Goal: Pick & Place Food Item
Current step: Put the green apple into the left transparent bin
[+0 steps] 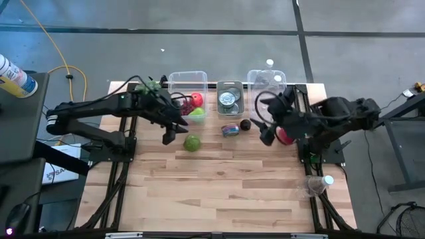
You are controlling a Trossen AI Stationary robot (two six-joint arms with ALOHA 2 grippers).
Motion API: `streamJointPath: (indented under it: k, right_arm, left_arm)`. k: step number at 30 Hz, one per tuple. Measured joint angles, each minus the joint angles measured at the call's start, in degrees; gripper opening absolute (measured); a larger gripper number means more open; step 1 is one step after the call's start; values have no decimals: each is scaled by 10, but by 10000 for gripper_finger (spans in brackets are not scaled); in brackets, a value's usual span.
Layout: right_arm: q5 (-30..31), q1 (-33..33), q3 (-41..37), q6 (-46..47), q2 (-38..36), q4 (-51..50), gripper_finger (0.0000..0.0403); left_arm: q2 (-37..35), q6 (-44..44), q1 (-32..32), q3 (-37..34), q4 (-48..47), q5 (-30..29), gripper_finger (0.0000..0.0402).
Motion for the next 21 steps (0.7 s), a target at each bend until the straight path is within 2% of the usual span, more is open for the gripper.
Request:
streamJointPath:
  k: [7,14,19,21]
  right_arm:
    - [15,36,0,-2,0,-5,329]
    - [15,51,0,-3,0,-8,329]
    - [15,55,0,-3,0,-21,329]
    - [15,55,0,-2,0,-22,329]
  left_arm:
    - [37,-20,-25,0,-25,15,138]
    - [45,-33,-36,0,18,17,138]
    - [45,-37,-50,0,57,-12,138]
    - [45,-77,-49,0,73,-18,138]
